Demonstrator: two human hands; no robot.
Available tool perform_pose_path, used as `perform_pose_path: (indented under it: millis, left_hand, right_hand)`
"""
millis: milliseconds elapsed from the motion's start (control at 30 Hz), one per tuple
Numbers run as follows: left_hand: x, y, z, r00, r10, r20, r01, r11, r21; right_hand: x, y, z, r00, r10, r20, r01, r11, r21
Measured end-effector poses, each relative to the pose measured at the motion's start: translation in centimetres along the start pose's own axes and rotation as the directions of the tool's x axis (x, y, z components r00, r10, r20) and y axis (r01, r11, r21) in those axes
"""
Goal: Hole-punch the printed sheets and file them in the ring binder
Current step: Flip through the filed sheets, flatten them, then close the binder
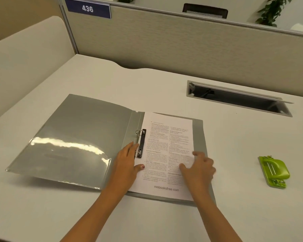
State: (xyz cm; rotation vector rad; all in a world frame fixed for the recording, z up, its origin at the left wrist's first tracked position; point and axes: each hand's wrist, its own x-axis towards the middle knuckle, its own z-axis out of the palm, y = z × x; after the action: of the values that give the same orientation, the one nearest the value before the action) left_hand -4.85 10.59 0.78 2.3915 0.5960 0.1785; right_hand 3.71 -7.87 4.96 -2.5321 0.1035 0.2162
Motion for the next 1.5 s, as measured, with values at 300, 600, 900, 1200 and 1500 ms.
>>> perform_pose_path:
  millis: [300, 600, 900, 1200, 1500]
  left_hand:
    - [-0.2, 0.4, 0.1, 1.000, -0.029, 0.001, 0.029, 0.997, -0.065]
    - [0.3, 1.0, -0.9, 0.995, -0.093, 0.024, 0.096, 0.975, -0.201]
    - [1.1, 2.8, -4.2, 0.984, -0.161, -0.070, 0.128, 0.928, -0.349]
    - [2.7, 7.2, -8.5, 0.970, -0.147, 0.192, 0.240, 0.661, -0.711]
    - [4.3, 7.1, -12.3, 0.964, -0.229, 0.134, 0.265, 0.843, -0.469]
  right_hand:
    - [0.0, 2.3, -3.1, 0.966, 0.186, 0.183, -0.238, 0.914, 0.330]
    - [0.2, 1.9, -4.7, 0.982, 0.143, 0.124, -0.177, 0.925, 0.335]
    - [-1.6, -0.8, -5.1, 0.981, -0.093, -0.169, 0.120, 0.981, 0.156]
    - [-4.1, -8.6, -6.0, 0.934, -0.347, -0.083, 0.341, 0.800, 0.493]
    - [-6.9, -12.1, -1.5, 0.807, -0.568, 0.162, 0.406, 0.732, 0.547]
